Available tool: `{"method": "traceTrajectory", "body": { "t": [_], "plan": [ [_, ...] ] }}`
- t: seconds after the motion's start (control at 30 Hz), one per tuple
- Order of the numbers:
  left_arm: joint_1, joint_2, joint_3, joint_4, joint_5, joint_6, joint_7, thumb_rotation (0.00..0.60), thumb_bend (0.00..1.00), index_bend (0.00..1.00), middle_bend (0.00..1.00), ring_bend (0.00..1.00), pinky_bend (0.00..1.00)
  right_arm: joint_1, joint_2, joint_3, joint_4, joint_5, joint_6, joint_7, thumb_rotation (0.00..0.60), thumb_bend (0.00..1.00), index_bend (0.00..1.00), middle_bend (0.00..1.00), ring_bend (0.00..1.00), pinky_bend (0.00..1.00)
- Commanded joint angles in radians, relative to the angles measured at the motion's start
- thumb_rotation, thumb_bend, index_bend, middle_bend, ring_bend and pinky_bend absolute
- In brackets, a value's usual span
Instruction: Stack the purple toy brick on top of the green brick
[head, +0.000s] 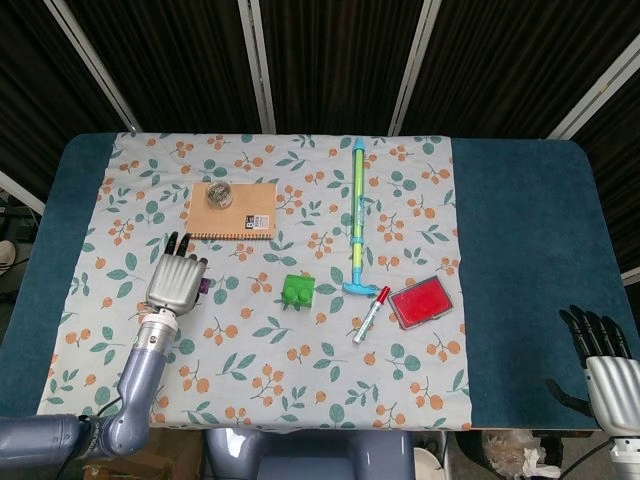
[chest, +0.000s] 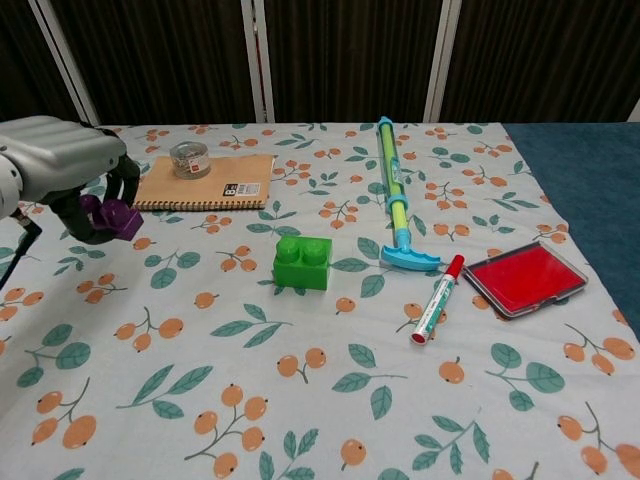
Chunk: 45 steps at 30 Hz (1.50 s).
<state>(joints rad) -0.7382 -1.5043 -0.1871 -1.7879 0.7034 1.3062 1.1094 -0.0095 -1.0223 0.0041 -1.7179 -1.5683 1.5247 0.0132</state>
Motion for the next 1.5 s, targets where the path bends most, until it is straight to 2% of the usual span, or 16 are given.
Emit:
{"method": "traceTrajectory", "body": {
  "t": [0.03,0.2,0.47,0.67,1.0,1.5],
  "plan": [
    [-0.031,-0.051,-0.056,-0.016,-0.035,0.078,0.029,0.600,0.39,0.52,0.48,0.09,0.00,0.001,-0.001,0.001,0.001,0.002,-0.002,0.000,0.600,0.22,0.00,0.06,0.00,0.00],
    [-0.065,-0.139,-0.093,0.007,-0.022,0.184,0.057,0.600,0.38,0.52,0.49,0.09,0.00,0.004,-0.001,0.002,0.003,0.004,-0.007,0.005,0.600,0.22,0.00,0.06,0.00,0.00],
    [-0.096,-0.291,-0.110,0.068,0.003,0.292,0.071,0.600,0.38,0.52,0.49,0.10,0.00,0.008,0.001,0.002,0.003,0.000,-0.011,0.013,0.600,0.22,0.00,0.06,0.00,0.00],
    [-0.132,-0.360,-0.134,0.089,-0.035,0.294,0.126,0.600,0.38,0.53,0.50,0.10,0.00,0.011,0.000,0.003,0.007,0.005,-0.016,0.016,0.600,0.22,0.00,0.06,0.00,0.00],
    [-0.183,-0.405,-0.191,0.115,-0.107,0.297,0.209,0.600,0.38,0.53,0.50,0.10,0.00,0.011,-0.001,0.002,0.008,0.004,-0.016,0.016,0.600,0.22,0.00,0.06,0.00,0.00],
    [-0.224,-0.489,-0.173,0.238,-0.086,0.222,0.162,0.600,0.38,0.53,0.50,0.10,0.00,0.016,-0.004,0.007,0.012,0.018,-0.025,0.015,0.600,0.22,0.00,0.06,0.00,0.00]
  ]
}}
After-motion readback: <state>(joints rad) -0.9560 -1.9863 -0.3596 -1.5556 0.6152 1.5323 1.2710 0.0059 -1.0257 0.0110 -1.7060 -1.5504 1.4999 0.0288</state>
